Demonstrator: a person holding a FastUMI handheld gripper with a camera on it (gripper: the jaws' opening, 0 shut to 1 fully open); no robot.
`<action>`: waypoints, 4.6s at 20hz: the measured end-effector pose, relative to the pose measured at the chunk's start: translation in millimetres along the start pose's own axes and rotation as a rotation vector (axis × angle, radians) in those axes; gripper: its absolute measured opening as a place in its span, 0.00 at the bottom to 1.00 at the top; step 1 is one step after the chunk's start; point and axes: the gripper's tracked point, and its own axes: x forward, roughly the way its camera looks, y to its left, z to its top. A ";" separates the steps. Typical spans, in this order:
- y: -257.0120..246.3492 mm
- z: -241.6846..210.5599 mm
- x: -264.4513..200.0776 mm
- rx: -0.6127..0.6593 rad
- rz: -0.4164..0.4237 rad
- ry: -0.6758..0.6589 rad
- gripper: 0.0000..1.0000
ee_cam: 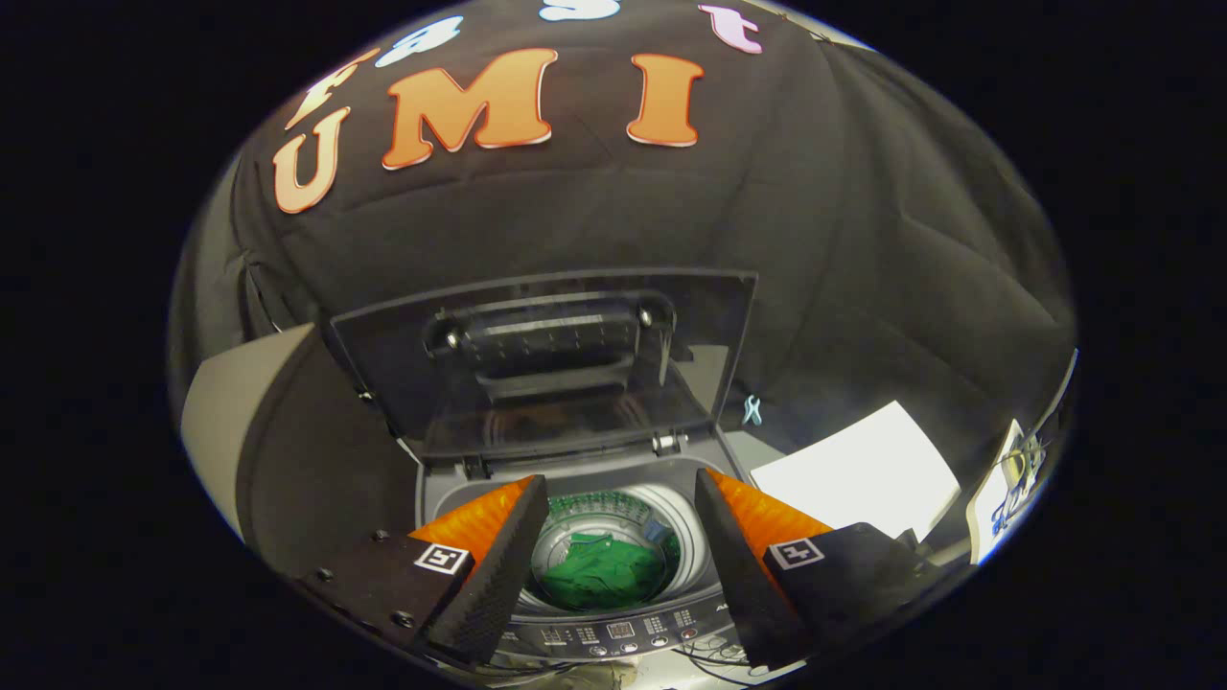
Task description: Put the clothes into the washing machine and then close the washing machine lid.
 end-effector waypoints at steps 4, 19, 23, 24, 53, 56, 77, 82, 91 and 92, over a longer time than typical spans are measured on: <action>16.0 59.3 -14.6 -0.014 0.034 -0.084 0.98; 65.2 162.0 74.0 -0.123 0.070 -0.150 0.98; 81.3 158.8 105.5 -0.103 0.087 -0.116 0.98; 85.7 158.8 112.2 -0.094 0.098 -0.115 0.98; 76.2 93.6 47.8 -0.063 0.121 -0.101 1.00; 69.9 73.7 30.6 -0.067 0.111 -0.084 1.00; -11.3 106.0 -120.8 0.112 0.023 -0.250 0.99; -24.8 164.7 -177.8 0.093 0.000 -0.379 0.99; -41.6 191.4 -237.3 0.065 -0.029 -0.512 0.99; -42.5 193.1 -240.4 0.069 -0.029 -0.525 0.99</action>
